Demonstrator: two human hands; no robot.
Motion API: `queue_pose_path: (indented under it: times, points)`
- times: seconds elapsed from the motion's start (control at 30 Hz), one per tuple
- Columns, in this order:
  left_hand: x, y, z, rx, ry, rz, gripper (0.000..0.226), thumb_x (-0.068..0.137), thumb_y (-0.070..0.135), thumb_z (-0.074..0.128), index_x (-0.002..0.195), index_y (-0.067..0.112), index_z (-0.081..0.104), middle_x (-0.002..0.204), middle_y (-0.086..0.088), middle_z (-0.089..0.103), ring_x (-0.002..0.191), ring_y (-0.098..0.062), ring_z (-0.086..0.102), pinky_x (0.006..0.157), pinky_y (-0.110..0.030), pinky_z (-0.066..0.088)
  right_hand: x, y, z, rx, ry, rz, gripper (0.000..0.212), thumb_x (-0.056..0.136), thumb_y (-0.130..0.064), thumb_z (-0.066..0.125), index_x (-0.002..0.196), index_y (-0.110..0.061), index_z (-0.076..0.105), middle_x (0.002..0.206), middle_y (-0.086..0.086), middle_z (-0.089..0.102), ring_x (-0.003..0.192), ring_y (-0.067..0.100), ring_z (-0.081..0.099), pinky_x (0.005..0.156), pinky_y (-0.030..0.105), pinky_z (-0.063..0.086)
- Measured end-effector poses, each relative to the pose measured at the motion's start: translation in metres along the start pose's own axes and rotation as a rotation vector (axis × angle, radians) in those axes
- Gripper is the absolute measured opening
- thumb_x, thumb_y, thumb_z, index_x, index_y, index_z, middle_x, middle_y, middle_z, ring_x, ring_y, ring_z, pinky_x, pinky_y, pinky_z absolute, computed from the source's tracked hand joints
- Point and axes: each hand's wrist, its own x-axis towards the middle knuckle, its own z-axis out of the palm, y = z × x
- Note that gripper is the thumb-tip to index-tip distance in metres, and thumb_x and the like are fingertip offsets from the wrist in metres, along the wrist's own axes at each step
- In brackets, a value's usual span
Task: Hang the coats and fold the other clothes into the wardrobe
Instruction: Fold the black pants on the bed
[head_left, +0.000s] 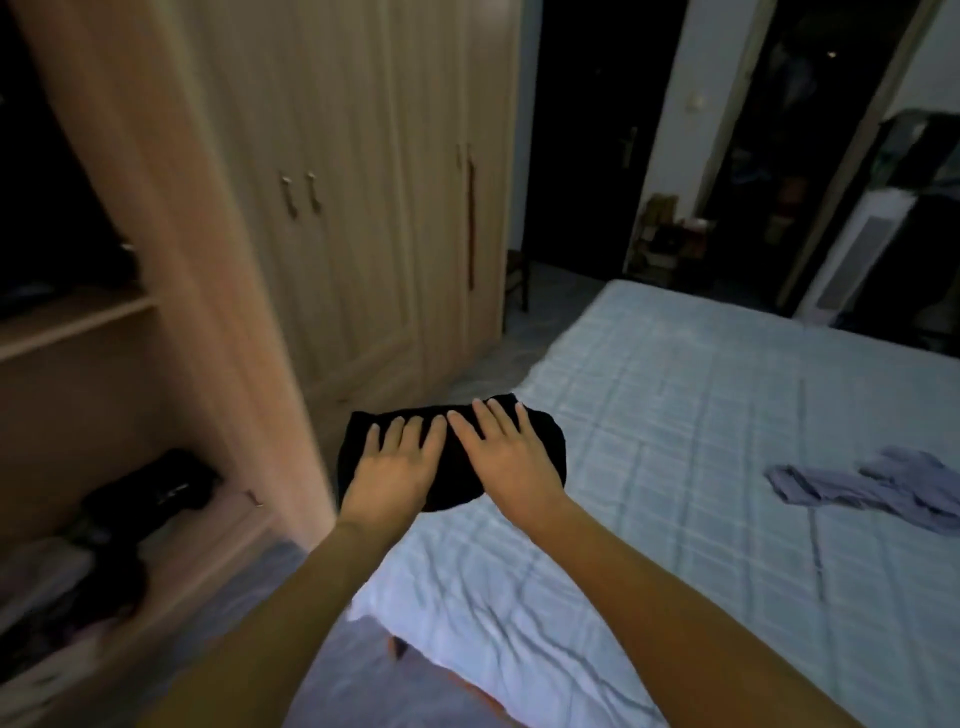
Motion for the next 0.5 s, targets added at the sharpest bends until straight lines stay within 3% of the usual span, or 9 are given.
queue_pose_path:
  times: [0.2, 0.4, 0.5]
  points:
    - [-0.052, -0.12, -0.089, 0.127, 0.046, -0.232, 0.075, 0.051, -0.001, 0.076, 0.122, 0.002, 0.052, 0.102, -0.023, 0.064, 0.093, -0.04, 0.064, 0.081, -0.053, 0.053, 0.092, -0.111, -0.065, 0.097, 0.092, -0.217, 0.066, 0.063, -0.012, 0.083, 0.124, -0.012, 0.059, 0.114, 0.02, 0.065, 0.107, 0.036, 0.063, 0.088, 0.054, 0.051]
    - [-0.094, -0.205, -0.15, 0.258, -0.001, -0.471, 0.073, 0.053, 0.002, 0.079, 0.122, 0.002, 0.056, 0.102, -0.021, 0.066, 0.09, -0.038, 0.066, 0.078, -0.051, 0.055, 0.164, -0.202, -0.104, 0.241, 0.233, -0.454, 0.05, 0.074, -0.006, 0.065, 0.124, -0.01, 0.057, 0.113, 0.019, 0.064, 0.107, 0.037, 0.062, 0.09, 0.055, 0.049]
    - [-0.109, -0.235, -0.173, 0.34, -0.014, -0.57, 0.069, 0.062, 0.004, 0.077, 0.127, 0.002, 0.054, 0.11, -0.022, 0.064, 0.098, -0.038, 0.064, 0.082, -0.053, 0.053, 0.194, -0.237, -0.115, 0.318, 0.269, -0.554, 0.063, 0.067, -0.004, 0.076, 0.126, -0.009, 0.056, 0.118, 0.019, 0.063, 0.11, 0.037, 0.061, 0.089, 0.055, 0.051]
